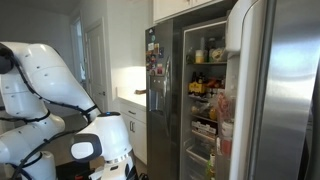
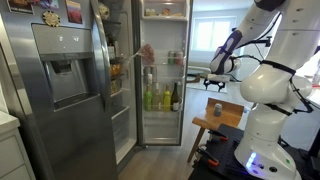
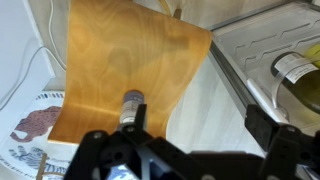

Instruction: Get the blue can and put it on the second row of the right fridge door

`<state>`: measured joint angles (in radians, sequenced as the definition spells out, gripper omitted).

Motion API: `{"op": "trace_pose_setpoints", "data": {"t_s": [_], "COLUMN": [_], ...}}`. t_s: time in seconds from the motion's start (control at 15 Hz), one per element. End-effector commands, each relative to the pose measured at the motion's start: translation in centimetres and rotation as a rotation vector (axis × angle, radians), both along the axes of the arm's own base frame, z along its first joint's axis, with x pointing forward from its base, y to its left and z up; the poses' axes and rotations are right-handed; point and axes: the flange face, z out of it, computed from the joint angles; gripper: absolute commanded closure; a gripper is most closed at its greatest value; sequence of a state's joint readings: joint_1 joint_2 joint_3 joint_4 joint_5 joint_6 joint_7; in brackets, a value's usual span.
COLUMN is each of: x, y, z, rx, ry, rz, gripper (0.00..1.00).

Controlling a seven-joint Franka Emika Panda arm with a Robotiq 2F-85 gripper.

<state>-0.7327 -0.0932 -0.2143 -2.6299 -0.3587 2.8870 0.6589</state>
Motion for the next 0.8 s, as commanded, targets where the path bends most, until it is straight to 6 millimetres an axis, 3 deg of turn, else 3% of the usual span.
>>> {"op": "trace_pose_setpoints", "data": {"t_s": [0.0,0.27,0.33,0.73], "x": [-0.1,-1.0,-1.2,-1.1], "y": [-2.6,-5.2,-4.1,-4.2], "z": [-1.3,-2.1,-2.0,-2.4], "rx": [-0.035,-0.067,-0.052,-0.048], "ry": [-0.006,-0.005,0.001,0.008], "rz": [-0.045,-0.071,-0.053,-0.052], "gripper": [0.0,0.0,0.0,0.0]}}
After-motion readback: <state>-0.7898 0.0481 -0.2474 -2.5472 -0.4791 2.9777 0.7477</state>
